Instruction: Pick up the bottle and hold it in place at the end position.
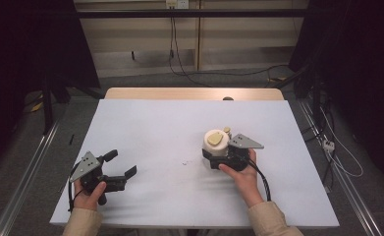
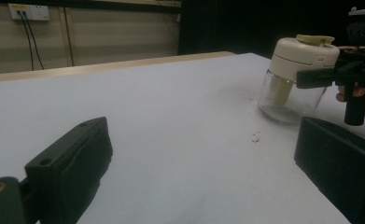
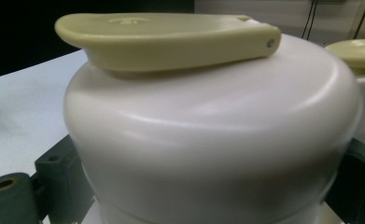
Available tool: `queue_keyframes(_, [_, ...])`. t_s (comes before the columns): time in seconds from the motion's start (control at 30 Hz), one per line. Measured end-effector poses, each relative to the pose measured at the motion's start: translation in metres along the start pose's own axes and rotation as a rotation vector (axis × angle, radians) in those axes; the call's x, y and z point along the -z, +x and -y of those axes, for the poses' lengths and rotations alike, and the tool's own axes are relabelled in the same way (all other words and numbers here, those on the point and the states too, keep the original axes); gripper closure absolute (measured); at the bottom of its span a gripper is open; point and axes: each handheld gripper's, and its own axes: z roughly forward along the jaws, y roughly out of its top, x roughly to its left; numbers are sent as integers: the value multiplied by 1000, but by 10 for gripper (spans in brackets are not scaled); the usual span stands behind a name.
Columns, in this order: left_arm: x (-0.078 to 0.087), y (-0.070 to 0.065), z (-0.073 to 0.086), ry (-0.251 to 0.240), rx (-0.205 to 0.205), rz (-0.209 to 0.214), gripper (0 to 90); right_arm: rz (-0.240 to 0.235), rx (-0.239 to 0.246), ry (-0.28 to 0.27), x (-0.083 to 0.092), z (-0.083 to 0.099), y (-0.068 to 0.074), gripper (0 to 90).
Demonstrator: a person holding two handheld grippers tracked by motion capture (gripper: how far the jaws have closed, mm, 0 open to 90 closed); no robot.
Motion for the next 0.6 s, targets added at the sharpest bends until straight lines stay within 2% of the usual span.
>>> queue_keyframes(0.2, [0, 0, 0, 0, 0, 1, 36, 5, 8, -11, 2, -4, 0, 65])
queue_keyframes(0.6, [-1, 0, 0, -3, 1, 4, 36, 6, 7, -32, -10, -10, 3, 65])
